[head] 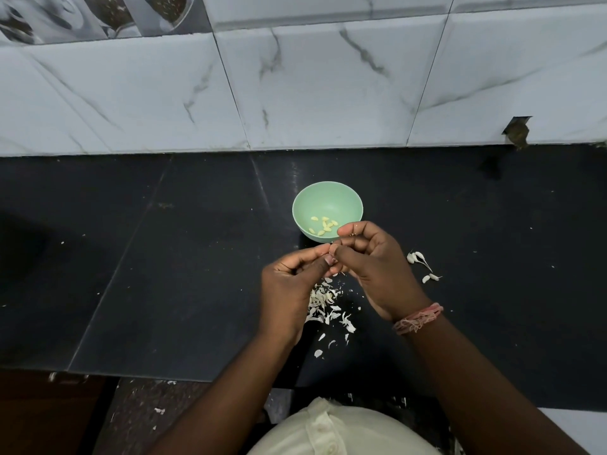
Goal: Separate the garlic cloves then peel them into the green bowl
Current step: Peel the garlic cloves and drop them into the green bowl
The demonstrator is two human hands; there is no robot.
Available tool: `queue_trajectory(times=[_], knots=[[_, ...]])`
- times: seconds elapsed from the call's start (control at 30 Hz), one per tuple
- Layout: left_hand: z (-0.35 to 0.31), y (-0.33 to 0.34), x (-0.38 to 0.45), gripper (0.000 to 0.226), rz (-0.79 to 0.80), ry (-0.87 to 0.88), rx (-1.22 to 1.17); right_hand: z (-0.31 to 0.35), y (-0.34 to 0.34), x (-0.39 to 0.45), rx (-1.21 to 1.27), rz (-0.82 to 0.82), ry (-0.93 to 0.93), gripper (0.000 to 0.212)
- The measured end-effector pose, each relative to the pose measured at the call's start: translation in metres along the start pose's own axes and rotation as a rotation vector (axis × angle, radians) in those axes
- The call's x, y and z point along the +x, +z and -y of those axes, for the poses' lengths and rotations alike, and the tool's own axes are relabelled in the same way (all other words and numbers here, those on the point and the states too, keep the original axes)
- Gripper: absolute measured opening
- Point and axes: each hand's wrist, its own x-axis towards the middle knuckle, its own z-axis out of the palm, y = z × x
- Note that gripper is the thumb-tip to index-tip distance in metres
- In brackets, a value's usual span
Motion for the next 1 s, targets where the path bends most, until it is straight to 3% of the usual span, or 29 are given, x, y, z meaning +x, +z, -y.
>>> queue_trajectory(times=[0.4, 0.57, 1.0], knots=[[0.007, -0.003, 0.008, 0.028, 0.009, -0.160, -0.304, -0.007, 0.012, -0.001, 0.127, -0.028, -0.036, 0.025], [0.007, -0.005, 0.009, 0.019, 0.012, -0.218, -0.435, -0.006, 0.015, -0.002, 0.132, -0.038, -0.061, 0.022], [0.001, -0.003, 0.011, 0.026, 0.035, -0.241, -0.483, -0.003, 0.013, -0.002, 0.071, -0.069, -0.098, 0.022]])
